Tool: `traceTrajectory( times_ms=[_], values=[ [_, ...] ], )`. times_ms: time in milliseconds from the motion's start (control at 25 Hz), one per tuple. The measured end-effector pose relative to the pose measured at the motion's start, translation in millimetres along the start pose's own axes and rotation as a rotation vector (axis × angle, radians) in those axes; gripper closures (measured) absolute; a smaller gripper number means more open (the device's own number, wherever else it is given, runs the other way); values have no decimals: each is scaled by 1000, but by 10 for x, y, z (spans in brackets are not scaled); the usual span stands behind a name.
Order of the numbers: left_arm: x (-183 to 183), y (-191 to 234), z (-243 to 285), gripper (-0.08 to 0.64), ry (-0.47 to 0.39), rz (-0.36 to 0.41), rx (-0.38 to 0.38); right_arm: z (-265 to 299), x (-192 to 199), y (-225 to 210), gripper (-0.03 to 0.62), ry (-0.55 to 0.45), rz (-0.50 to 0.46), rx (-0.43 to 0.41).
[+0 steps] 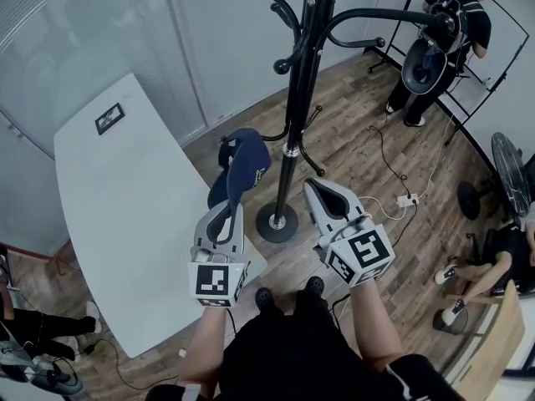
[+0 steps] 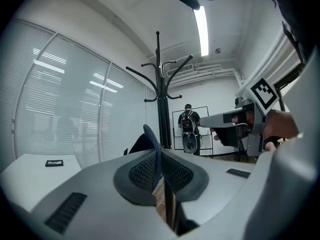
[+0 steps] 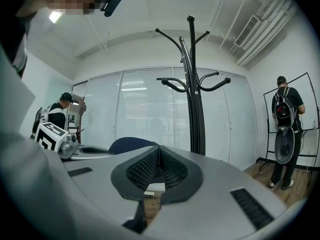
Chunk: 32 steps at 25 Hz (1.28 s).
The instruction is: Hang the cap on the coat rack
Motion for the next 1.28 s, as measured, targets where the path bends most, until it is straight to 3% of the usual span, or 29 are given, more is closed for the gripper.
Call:
traceTrajectory(
  times_ms=[200, 800, 1280],
  values=[
    [-2, 6, -4, 528, -16, 53, 24, -23, 78, 63, 561, 7, -6, 13],
    [-76, -105, 179, 528, 13, 77, 133, -97, 40, -100, 561, 9, 6, 75],
    [127, -216, 293, 528, 52, 32, 160, -189, 107, -153, 561, 27, 3, 92]
  ],
)
Point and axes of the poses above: the fingertips, and each gripper's own axes: z forward along the fingers, y to its left, x out of its underside, the point moved 7 cm from there along -z, backward along the fingers, and after that the axes turned 13 degrees about x, right-handed, at the moved point
